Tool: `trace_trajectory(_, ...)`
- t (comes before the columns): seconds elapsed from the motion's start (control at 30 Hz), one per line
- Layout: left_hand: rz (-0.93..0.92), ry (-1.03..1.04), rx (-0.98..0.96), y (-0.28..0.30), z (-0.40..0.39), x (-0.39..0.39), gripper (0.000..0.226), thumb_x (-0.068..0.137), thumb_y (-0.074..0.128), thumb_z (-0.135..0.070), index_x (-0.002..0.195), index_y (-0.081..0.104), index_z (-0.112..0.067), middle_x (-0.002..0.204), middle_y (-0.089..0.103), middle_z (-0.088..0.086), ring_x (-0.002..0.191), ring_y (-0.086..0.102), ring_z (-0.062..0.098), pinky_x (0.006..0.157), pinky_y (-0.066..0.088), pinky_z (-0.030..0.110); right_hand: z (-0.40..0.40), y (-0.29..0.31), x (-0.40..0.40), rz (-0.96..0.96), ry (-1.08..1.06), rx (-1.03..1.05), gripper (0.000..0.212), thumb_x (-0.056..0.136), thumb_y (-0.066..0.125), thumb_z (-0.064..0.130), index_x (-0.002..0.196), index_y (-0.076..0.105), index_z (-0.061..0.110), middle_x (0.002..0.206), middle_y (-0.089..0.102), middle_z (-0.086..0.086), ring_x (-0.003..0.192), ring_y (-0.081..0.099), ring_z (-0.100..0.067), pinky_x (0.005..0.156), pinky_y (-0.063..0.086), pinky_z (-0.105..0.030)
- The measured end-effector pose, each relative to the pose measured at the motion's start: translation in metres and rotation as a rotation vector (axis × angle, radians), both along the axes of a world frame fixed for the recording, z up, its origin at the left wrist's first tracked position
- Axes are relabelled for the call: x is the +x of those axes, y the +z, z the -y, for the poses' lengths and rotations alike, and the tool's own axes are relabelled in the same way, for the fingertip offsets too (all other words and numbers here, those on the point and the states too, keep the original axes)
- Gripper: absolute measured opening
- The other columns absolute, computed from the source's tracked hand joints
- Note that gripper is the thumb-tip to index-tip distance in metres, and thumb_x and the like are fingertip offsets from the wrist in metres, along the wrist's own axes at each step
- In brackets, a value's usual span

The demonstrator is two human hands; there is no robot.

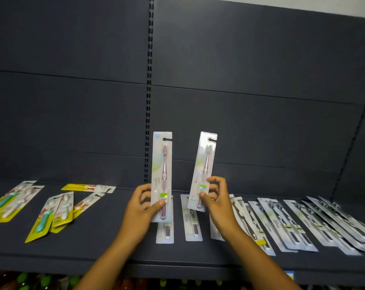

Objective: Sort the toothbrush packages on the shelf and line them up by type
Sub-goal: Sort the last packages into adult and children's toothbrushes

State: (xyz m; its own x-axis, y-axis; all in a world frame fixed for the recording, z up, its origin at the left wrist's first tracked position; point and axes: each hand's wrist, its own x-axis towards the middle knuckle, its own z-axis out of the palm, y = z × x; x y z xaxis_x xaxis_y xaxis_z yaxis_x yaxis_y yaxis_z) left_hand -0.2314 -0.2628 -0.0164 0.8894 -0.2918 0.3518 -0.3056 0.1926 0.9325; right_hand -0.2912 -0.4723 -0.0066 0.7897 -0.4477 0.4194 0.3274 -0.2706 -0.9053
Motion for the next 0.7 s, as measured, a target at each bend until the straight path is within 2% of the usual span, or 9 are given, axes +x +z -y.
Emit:
trace_trajectory(0.13,-0.052,0.010,0.116,-0.010,0.012,0.010,0.046,0.084,0.072,-0.007,0.121,0.050,-0.023,0.100,0.072,0.006,0.084,0.074,0.018,0.072,0.059,0.027,0.009,-0.011,0.006,-0.115,0.003,-0.006,0.037,0.092,0.062,0.005,0.120,0.045,0.022,0.106,0.061,0.002,0.089,0.070,-0.013,0.072,0.060,-0.028)
trace_trajectory(0.23,-0.067,0.009,0.243,-0.022,0.017,0.027,0.055,0.083,0.075,-0.010,0.124,0.044,-0.030,0.095,0.072,0.006,0.088,0.072,0.021,0.073,0.057,0.028,0.010,-0.019,0.016,-0.246,0.010,-0.015,0.034,0.093,0.061,0.004,0.118,0.047,0.021,0.103,0.062,0.004,0.087,0.068,-0.010,0.072,0.060,-0.025)
trace_trajectory(0.3,-0.077,-0.004,0.343,-0.030,0.020,0.040,0.061,0.081,0.076,-0.011,0.126,0.041,-0.033,0.091,0.072,0.006,0.086,0.071,0.017,0.068,0.054,0.024,0.009,-0.025,0.023,-0.325,0.010,-0.039,0.031,0.092,0.061,0.003,0.116,0.049,0.021,0.099,0.065,0.002,0.085,0.069,-0.009,0.071,0.059,-0.023)
trace_trajectory(0.4,-0.059,-0.041,0.473,-0.043,0.029,0.057,0.057,0.081,0.077,-0.013,0.126,0.047,-0.029,0.082,0.069,0.000,0.075,0.068,0.010,0.058,0.048,0.014,0.013,-0.028,0.029,-0.390,0.029,-0.081,0.029,0.093,0.060,0.004,0.115,0.052,0.021,0.095,0.066,0.000,0.086,0.068,-0.011,0.074,0.058,-0.023)
trace_trajectory(0.47,-0.020,-0.029,0.580,-0.049,0.034,0.064,0.049,0.081,0.078,-0.019,0.124,0.054,-0.023,0.083,0.065,-0.003,0.072,0.063,0.007,0.056,0.043,0.010,0.017,-0.026,0.034,-0.387,0.017,-0.088,0.028,0.093,0.060,0.004,0.115,0.052,0.021,0.088,0.065,0.002,0.083,0.067,-0.010,0.067,0.054,-0.017)
trace_trajectory(0.6,0.116,0.021,0.813,-0.054,0.040,0.068,0.043,0.081,0.075,-0.038,0.118,0.060,-0.023,0.097,0.062,0.001,0.077,0.056,0.009,0.058,0.038,0.012,0.021,-0.026,0.041,-0.394,0.017,-0.080,0.027,0.094,0.059,0.006,0.115,0.052,0.021,0.092,0.066,0.003,0.088,0.069,-0.011,0.074,0.057,-0.022)
trace_trajectory(0.7,0.224,0.024,0.945,-0.060,0.042,0.069,0.045,0.079,0.070,-0.055,0.115,0.059,-0.030,0.106,0.054,-0.003,0.090,0.052,0.010,0.072,0.044,0.021,0.023,-0.025,0.045,-0.406,0.006,-0.082,0.027,0.094,0.060,0.007,0.117,0.052,0.021,0.097,0.066,0.003,0.088,0.069,-0.010,0.074,0.058,-0.024)
